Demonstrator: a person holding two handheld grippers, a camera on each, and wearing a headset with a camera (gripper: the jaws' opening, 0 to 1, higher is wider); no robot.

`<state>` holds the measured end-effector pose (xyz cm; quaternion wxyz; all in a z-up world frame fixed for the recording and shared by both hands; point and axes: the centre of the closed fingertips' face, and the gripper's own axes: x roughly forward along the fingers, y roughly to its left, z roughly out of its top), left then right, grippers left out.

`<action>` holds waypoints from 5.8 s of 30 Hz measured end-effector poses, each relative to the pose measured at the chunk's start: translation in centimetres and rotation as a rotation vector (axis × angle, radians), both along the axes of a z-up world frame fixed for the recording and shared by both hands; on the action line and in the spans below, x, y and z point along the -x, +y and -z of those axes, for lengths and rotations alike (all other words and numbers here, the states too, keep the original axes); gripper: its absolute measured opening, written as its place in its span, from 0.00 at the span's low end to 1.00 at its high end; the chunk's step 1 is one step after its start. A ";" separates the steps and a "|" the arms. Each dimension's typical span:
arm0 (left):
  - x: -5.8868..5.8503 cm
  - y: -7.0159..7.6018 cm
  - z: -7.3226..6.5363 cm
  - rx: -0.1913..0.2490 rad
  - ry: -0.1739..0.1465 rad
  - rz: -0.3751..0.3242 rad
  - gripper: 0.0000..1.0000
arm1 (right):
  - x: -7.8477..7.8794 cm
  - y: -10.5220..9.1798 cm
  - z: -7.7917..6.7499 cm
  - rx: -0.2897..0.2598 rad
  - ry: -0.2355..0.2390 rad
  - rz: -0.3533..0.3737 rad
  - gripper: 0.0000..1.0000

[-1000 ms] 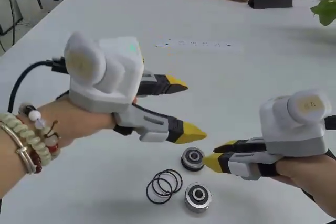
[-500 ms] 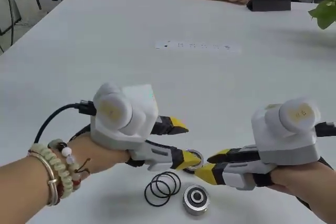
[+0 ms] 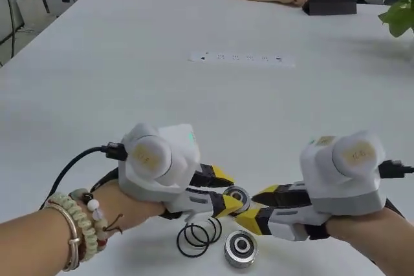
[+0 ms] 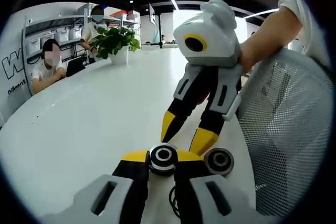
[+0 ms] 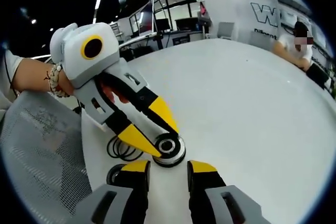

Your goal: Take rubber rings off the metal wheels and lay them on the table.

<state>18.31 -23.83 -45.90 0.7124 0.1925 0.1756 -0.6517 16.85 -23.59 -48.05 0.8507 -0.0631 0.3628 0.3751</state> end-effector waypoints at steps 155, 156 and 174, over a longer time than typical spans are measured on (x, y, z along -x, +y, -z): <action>0.3 0.2 0.0 0.051 0.038 -0.011 0.07 | -1.3 -0.2 -2.4 -0.181 0.091 0.194 0.00; 0.3 0.2 0.0 0.051 0.039 -0.011 0.07 | -1.3 -0.2 -2.3 -0.180 0.091 0.195 0.00; 0.4 0.1 0.0 0.040 0.067 -0.046 0.09 | -1.1 -0.5 -1.9 -0.191 0.122 0.219 0.00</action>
